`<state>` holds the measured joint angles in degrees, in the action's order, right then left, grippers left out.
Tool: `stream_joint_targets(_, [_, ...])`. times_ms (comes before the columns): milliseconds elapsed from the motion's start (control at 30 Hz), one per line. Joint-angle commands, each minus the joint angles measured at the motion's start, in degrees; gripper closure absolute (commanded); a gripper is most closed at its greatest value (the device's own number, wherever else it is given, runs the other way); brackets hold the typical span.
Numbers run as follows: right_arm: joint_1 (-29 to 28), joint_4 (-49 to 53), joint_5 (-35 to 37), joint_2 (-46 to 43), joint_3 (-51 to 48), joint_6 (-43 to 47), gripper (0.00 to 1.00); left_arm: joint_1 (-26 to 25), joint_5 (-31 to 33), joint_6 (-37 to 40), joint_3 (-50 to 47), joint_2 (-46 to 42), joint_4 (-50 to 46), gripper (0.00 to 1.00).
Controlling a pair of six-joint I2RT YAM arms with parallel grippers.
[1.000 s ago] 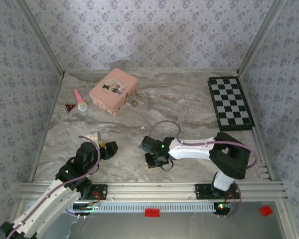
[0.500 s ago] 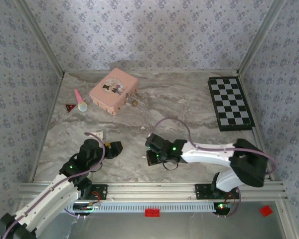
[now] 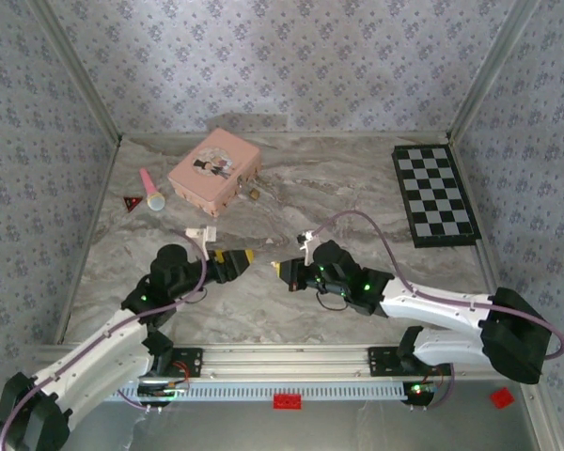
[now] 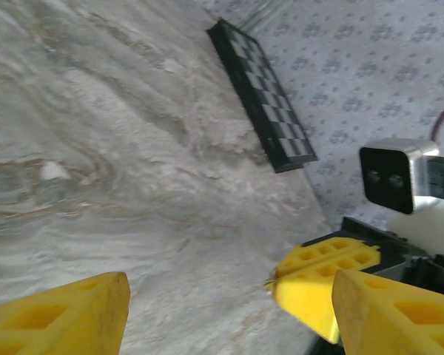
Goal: Unlock the padlock with the key
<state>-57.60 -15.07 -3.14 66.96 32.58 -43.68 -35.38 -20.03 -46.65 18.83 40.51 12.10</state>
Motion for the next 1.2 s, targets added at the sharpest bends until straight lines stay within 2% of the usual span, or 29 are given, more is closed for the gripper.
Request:
stream_joint_targets(0, [0.11, -11.16, -1.67, 1.05, -1.17, -1.12, 1.00, -1.87, -3.31, -1.83, 3.52, 2.32, 8.14, 0.29])
stream_joint_targets(100, [-0.04, -16.11, -1.63, 1.41, -2.07, -2.33, 1.00, -3.69, -2.15, -1.38, 4.99, 4.38, 8.77, 0.31])
stream_joint_targets(333, [-1.15, -16.83, 0.44, 1.18, -2.20, -2.38, 1.00, -5.88, -2.28, -1.18, 7.19, 8.82, 10.82, 0.43])
stream_joint_targets(533, [-1.46, -16.44, 2.45, 0.29, -3.18, -2.49, 1.00, -6.17, -2.38, -1.17, 7.49, 9.38, 10.36, 0.55])
stream_joint_targets(933, [-1.69, -15.29, 5.69, -1.87, -4.19, -2.47, 1.00, -6.32, -2.53, -0.44, 7.71, 9.91, 8.97, 0.60])
stream_joint_targets(1167, [-1.79, -15.58, 5.78, -1.33, -4.02, -2.55, 1.00, -6.46, -3.54, -0.08, 8.76, 10.99, 8.78, 0.75])
